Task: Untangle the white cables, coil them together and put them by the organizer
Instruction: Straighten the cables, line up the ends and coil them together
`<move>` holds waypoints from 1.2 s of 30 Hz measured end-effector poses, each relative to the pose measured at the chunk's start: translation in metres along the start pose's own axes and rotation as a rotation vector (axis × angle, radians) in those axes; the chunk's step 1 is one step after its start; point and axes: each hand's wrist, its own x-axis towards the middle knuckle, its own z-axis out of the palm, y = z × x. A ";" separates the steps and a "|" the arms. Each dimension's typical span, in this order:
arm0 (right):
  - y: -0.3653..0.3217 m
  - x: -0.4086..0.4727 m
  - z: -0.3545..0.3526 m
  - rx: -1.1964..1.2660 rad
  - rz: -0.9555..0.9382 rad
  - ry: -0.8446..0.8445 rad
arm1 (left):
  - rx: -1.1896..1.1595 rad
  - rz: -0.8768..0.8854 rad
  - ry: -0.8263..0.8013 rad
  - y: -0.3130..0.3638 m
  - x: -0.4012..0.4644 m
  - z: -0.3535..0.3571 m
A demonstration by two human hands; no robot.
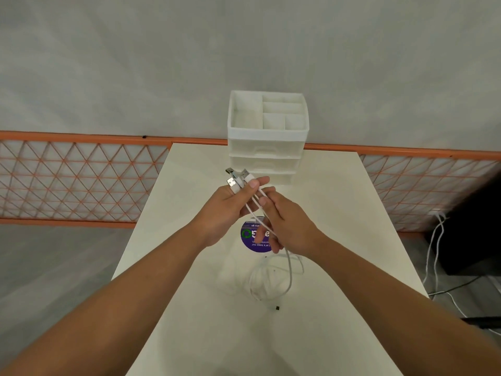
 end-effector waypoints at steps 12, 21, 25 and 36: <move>0.009 -0.007 -0.004 0.105 0.097 -0.090 | -0.295 0.106 0.330 0.008 0.013 -0.020; 0.024 -0.009 -0.019 0.243 0.219 -0.239 | -0.204 0.043 0.506 -0.024 0.007 -0.061; 0.037 -0.008 -0.019 0.159 0.252 -0.194 | -0.303 0.067 0.539 -0.016 0.004 -0.066; 0.050 -0.005 -0.020 0.147 0.175 -0.088 | -0.241 0.058 0.652 -0.037 0.003 -0.088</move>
